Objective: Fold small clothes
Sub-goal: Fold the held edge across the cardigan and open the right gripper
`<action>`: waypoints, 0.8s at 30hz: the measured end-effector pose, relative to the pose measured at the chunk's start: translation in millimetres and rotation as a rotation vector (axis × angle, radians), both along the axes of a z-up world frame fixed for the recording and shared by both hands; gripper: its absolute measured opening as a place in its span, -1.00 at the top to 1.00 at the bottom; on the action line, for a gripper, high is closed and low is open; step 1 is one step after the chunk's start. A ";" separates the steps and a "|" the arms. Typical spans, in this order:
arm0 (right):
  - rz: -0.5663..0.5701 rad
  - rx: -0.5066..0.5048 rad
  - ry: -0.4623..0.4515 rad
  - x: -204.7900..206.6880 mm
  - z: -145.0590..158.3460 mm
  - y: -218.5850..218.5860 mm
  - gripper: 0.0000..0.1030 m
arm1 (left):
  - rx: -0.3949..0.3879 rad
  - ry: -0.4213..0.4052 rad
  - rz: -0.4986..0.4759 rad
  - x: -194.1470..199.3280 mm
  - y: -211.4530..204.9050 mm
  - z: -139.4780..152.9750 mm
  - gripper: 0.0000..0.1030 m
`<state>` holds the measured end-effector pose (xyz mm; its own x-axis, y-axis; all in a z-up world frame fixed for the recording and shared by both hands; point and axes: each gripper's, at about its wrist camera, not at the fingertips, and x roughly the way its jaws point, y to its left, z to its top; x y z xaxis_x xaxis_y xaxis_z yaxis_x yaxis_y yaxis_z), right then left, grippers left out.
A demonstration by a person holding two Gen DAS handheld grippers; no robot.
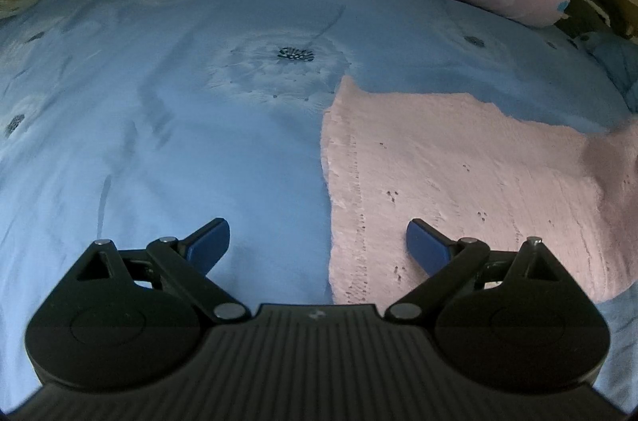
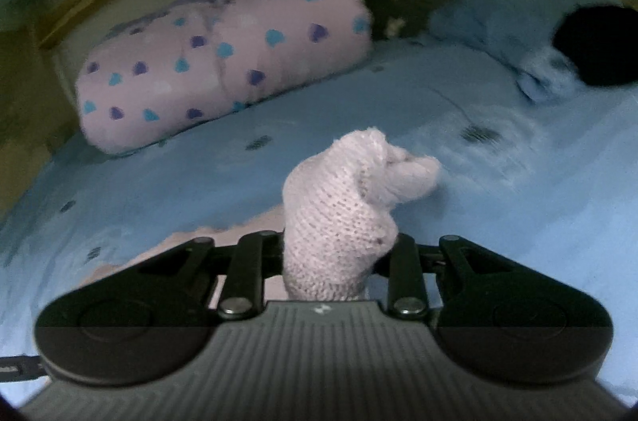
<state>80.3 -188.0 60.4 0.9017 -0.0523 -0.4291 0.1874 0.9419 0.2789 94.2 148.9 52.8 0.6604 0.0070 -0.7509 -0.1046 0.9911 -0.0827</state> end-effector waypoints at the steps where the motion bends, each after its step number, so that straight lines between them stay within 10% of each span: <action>1: 0.025 -0.022 -0.012 1.9 4.3 10.1 0.45 | 0.000 0.000 0.003 0.0 0.8 0.1 -0.89; 14: 0.372 -0.271 0.021 4.0 -23.4 123.8 0.45 | 0.013 0.010 0.022 -2.5 8.6 -1.2 -0.89; 24: 0.355 -0.163 0.050 3.2 -33.6 117.5 0.45 | 0.022 0.031 0.016 3.2 5.7 -7.6 -0.89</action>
<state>83.5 -70.5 26.8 0.8541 0.1878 -0.4849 -0.1485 0.9818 0.1187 97.4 154.6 45.3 0.6364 0.0337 -0.7706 -0.1222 0.9908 -0.0576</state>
